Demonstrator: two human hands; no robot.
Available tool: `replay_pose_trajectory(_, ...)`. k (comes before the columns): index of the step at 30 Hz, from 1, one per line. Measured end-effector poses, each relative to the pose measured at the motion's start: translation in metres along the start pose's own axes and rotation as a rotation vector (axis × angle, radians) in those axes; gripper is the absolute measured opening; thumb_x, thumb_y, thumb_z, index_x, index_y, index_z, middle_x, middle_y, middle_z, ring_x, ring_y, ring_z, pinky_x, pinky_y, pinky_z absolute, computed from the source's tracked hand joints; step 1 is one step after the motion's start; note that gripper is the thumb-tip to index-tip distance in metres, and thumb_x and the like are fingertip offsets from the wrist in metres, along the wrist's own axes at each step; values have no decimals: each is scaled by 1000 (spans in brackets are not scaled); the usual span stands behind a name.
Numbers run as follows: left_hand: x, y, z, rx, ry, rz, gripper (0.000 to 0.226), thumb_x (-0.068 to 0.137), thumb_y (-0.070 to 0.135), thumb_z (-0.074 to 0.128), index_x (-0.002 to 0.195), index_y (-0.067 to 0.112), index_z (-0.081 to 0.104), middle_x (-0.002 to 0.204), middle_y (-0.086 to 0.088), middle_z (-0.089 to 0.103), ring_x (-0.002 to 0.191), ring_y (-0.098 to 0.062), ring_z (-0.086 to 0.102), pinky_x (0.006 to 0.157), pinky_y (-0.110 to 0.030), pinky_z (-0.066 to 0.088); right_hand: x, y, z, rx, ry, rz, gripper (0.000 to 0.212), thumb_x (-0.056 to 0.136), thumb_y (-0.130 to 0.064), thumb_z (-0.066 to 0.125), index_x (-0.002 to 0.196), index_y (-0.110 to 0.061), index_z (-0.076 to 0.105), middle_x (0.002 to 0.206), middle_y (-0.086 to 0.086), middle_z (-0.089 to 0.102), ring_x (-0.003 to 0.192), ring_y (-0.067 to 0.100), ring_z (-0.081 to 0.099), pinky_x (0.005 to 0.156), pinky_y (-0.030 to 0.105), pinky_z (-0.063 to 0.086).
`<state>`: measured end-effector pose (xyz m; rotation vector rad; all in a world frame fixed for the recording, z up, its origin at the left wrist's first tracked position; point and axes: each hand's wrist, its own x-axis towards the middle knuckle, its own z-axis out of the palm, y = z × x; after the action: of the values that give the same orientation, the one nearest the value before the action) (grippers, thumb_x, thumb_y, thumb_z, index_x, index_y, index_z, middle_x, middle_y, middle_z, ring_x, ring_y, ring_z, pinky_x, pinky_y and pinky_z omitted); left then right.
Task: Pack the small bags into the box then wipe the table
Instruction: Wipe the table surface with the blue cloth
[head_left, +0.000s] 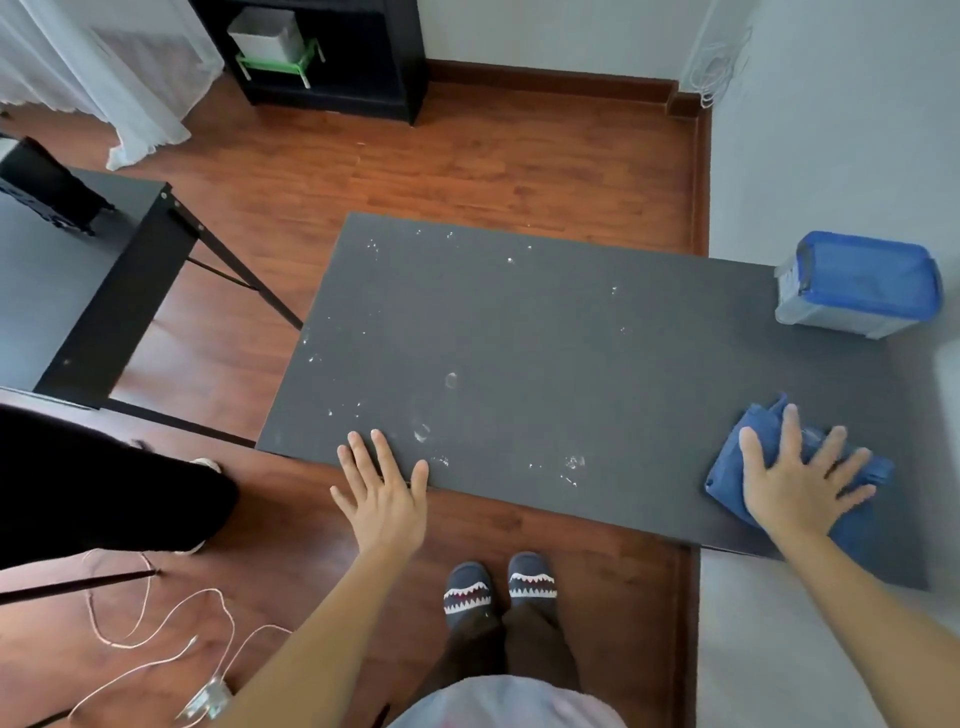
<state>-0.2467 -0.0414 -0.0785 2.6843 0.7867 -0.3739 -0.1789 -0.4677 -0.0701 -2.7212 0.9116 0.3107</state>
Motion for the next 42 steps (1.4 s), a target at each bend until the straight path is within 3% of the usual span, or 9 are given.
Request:
replay_pose_trajectory(3, 0, 1, 2, 12, -3, -15, 73, 96, 57, 22, 152, 19, -5, 161, -6, -14, 148, -26, -15, 115, -61, 8, 20, -78, 10, 34, 28, 1, 78, 85, -78, 10, 153, -39, 10, 163, 19, 1, 148, 47, -7, 113, 70, -3)
replay_pose_trajectory(8, -1, -1, 1, 35, -31, -25, 72, 96, 58, 18, 151, 22, -10, 160, -3, -19, 147, -24, -19, 115, -62, 2, -41, -200, 61, -105, -35, -526, 60, 92, -68, 24, 149, -51, 14, 164, 15, 4, 147, 48, -4, 113, 70, 0)
replay_pose_trajectory(13, 0, -1, -1, 8, -52, -19, 73, 95, 60, 16, 151, 24, -13, 160, -2, -20, 147, -22, -21, 115, -63, 0, -96, -146, 74, -222, -89, -956, 57, 93, -69, 26, 148, -53, 18, 164, 5, 16, 150, 41, 4, 114, 67, 12)
replay_pose_trajectory(18, 1, -11, -2, 15, -49, 18, 74, 93, 63, 13, 151, 25, -13, 160, 1, -20, 147, -21, -22, 114, -62, 1, -34, -60, 32, -224, -85, -638, 62, 89, -73, 19, 147, -52, 22, 163, 7, 15, 148, 43, 6, 113, 70, 13)
replay_pose_trajectory(22, 0, -21, -3, 28, -39, 38, 73, 90, 67, 8, 150, 30, -11, 160, 5, -18, 147, -20, -21, 114, -62, 2, 1, -135, 27, -33, -42, -314, 68, 87, -74, 14, 148, -46, 24, 164, 15, 6, 148, 47, -4, 113, 73, 1)
replay_pose_trajectory(27, -2, -28, -9, 16, -60, 16, 68, 94, 62, 14, 150, 32, -10, 160, 8, -17, 147, -19, -20, 114, -61, 1, -64, -234, 72, -118, -75, -725, 59, 94, -64, 32, 149, -47, 23, 164, 14, 8, 149, 44, -1, 115, 68, 2)
replay_pose_trajectory(32, 0, -48, -19, -52, -55, -42, 65, 95, 59, 16, 150, 33, -8, 161, 8, -16, 148, -21, -17, 114, -61, -1, -105, -163, 76, -278, -114, -1085, 58, 93, -67, 24, 148, -49, 24, 163, 7, 19, 150, 39, 9, 114, 66, 16)
replay_pose_trajectory(36, 9, -73, -28, -59, -42, -53, 64, 96, 58, 19, 151, 33, -5, 161, 10, -13, 149, -21, -14, 114, -61, -1, -48, -123, 47, -295, -108, -908, 63, 89, -70, 21, 147, -48, 28, 162, 8, 20, 149, 40, 9, 112, 69, 16)
replay_pose_trajectory(42, 32, -101, -42, -45, -43, -52, 65, 96, 58, 16, 151, 32, -6, 161, 10, -13, 149, -22, -14, 115, -60, -2, -49, -258, 66, -54, -46, -513, 64, 90, -67, 26, 149, -41, 29, 162, 18, 12, 148, 47, 1, 112, 73, 4)
